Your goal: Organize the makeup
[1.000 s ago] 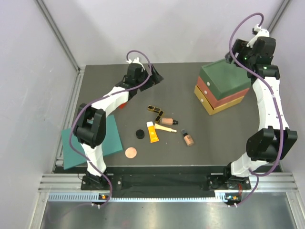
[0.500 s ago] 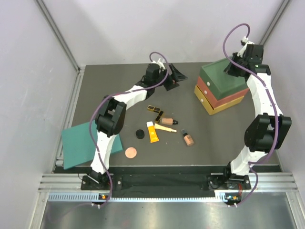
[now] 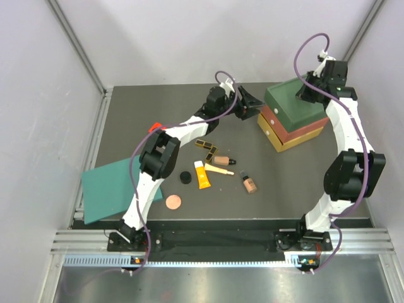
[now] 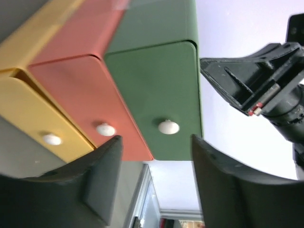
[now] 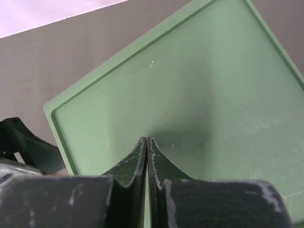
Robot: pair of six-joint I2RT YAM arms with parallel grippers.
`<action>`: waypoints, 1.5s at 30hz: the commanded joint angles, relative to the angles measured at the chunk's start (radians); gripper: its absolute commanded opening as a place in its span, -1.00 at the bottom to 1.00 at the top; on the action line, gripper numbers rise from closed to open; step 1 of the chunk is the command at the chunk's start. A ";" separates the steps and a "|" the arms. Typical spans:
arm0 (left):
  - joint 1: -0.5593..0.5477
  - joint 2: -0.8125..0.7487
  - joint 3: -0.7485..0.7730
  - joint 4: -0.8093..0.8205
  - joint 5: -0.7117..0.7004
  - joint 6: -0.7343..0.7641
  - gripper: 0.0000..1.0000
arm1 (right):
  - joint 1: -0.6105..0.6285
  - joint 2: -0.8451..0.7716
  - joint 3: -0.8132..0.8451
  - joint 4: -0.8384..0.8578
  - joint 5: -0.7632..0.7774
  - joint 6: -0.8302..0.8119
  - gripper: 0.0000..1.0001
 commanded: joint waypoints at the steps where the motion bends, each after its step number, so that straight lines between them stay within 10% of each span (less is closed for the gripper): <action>1: -0.027 0.024 0.021 0.168 0.034 -0.091 0.17 | 0.000 0.028 -0.029 -0.038 0.027 -0.044 -1.00; 39: -0.088 0.150 0.192 0.205 -0.003 -0.134 0.01 | 0.002 -0.017 -0.153 -0.019 0.062 -0.075 -1.00; 45: -0.087 0.172 0.211 0.213 0.000 -0.145 -0.41 | 0.002 -0.021 -0.161 -0.027 0.063 -0.088 -1.00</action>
